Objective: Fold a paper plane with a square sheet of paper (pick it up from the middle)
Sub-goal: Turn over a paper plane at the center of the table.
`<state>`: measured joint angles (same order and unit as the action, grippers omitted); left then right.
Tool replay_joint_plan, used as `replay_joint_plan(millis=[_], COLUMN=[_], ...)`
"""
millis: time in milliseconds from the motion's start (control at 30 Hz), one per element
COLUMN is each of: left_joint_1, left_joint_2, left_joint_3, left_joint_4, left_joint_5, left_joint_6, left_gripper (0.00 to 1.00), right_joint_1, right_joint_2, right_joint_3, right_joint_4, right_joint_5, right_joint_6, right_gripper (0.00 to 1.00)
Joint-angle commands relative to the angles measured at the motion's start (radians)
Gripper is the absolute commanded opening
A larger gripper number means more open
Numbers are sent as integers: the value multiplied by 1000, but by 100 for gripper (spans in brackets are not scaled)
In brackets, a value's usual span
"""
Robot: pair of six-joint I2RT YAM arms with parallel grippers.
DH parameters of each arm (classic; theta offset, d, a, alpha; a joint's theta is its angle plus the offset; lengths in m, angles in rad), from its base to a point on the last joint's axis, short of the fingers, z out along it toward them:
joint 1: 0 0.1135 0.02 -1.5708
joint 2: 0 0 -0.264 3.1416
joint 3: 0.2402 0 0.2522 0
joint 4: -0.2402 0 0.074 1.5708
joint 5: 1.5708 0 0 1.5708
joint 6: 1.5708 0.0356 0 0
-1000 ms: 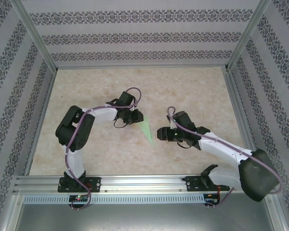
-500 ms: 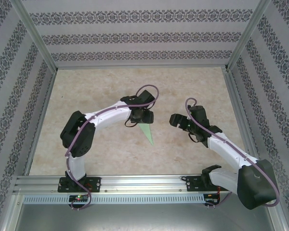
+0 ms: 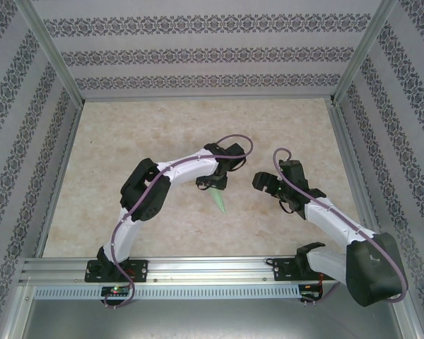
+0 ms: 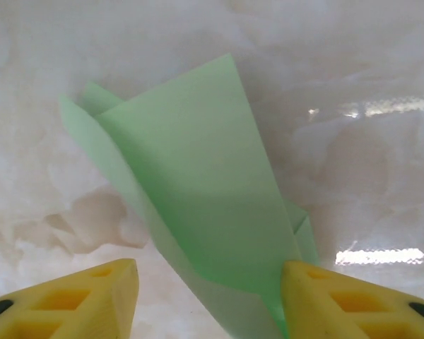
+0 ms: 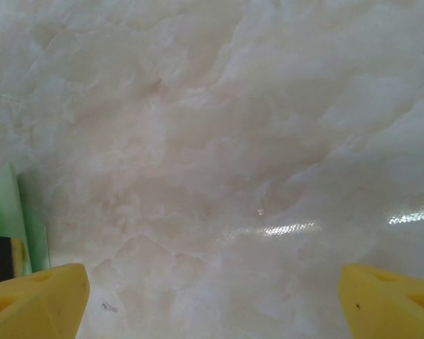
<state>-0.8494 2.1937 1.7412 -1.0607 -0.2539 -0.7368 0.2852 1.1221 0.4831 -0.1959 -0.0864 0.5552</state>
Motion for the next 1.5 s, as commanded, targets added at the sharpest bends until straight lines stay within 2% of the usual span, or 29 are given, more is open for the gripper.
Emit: replay_joint_plan(millis=[0,333,533,667,733,900,1033,1167,1333,1467], left_joint_1=[-11,-11,-11,-9,-8,-7,20,58,114,145], left_joint_2=[-60,-98,-102,-105,-123,-204,-267,-327,-359,-337], left_joint_3=[5,-46,-79,-84,-84,-74,-88,-156,-277,-377], left_joint_4=[-54,-3,30,48,63,134,255,419,667,830], left_joint_5=[-59,-23,-9,-13,-21,-7,123,264,481,564], left_joint_6=[-39,-63,-79,-84,-82,15,121,170,136,72], left_gripper=[55,44,30,14,10,1,0,0,0,0], right_joint_1=[-11,-11,-11,-12,-12,-11,-10,-5,42,82], right_joint_2=[16,68,74,67,55,-10,-54,-72,-102,-110], right_joint_3=[-9,-3,-4,-3,-3,-17,-29,-22,-18,-11], right_joint_4=[43,55,58,59,56,80,121,153,177,172], right_joint_5=[13,0,4,-1,-6,-65,-114,-196,-196,-147], right_joint_6=[7,10,11,15,19,53,106,138,182,218], right_gripper=[91,91,91,90,90,91,92,91,88,80])
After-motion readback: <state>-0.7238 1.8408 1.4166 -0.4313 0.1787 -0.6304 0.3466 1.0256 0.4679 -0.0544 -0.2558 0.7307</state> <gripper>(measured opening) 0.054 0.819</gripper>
